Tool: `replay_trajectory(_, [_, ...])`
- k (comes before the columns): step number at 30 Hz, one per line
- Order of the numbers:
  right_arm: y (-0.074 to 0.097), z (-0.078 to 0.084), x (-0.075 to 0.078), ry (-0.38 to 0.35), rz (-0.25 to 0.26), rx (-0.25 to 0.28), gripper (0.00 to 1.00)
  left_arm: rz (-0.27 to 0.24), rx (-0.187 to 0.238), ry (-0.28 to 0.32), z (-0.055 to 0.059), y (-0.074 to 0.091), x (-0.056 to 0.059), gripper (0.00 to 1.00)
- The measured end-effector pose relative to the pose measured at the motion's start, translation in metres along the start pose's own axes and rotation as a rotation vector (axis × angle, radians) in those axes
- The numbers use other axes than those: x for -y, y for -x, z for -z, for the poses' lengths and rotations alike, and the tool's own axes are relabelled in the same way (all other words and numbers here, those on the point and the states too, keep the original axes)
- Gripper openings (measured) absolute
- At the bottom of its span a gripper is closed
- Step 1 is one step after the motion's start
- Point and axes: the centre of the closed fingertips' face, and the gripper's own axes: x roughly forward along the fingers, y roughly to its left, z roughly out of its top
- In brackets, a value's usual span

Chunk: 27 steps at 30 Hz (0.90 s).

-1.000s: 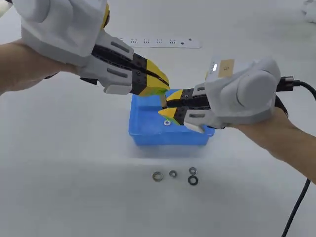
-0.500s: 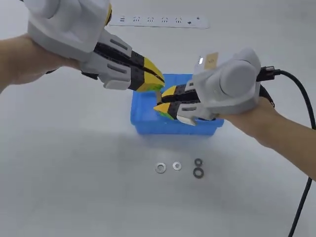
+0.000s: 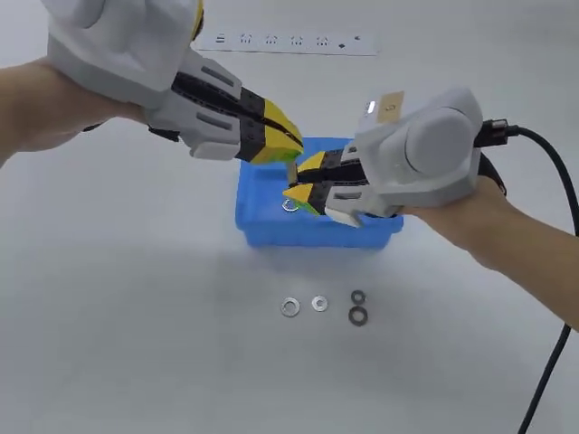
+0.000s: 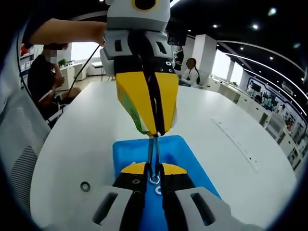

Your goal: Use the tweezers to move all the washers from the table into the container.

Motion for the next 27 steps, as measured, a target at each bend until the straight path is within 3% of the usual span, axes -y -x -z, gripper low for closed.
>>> replay_trajectory(4, [0.007, -0.011, -0.001, 0.015, 0.013, 0.014, 0.11, -0.005, 0.006, -0.019, -0.016, 0.008, 0.006, 0.05])
replay_trajectory(9, [0.016, -0.024, -0.006, 0.028, 0.021, 0.032, 0.11, -0.015, 0.008, -0.039, -0.027, 0.018, 0.013, 0.05])
replay_trajectory(17, [0.029, -0.040, -0.021, 0.043, 0.026, 0.055, 0.11, -0.042, 0.020, -0.042, -0.032, 0.032, 0.026, 0.05])
replay_trajectory(18, [0.031, -0.041, -0.024, 0.046, 0.025, 0.056, 0.11, -0.042, 0.019, -0.045, -0.039, 0.036, 0.036, 0.05])
replay_trajectory(20, [0.034, -0.044, -0.030, 0.053, 0.023, 0.057, 0.11, -0.044, 0.020, -0.048, -0.042, 0.038, 0.044, 0.05])
replay_trajectory(27, [0.042, -0.046, -0.054, 0.047, 0.011, 0.065, 0.11, -0.054, 0.038, -0.032, -0.044, 0.042, 0.062, 0.05])
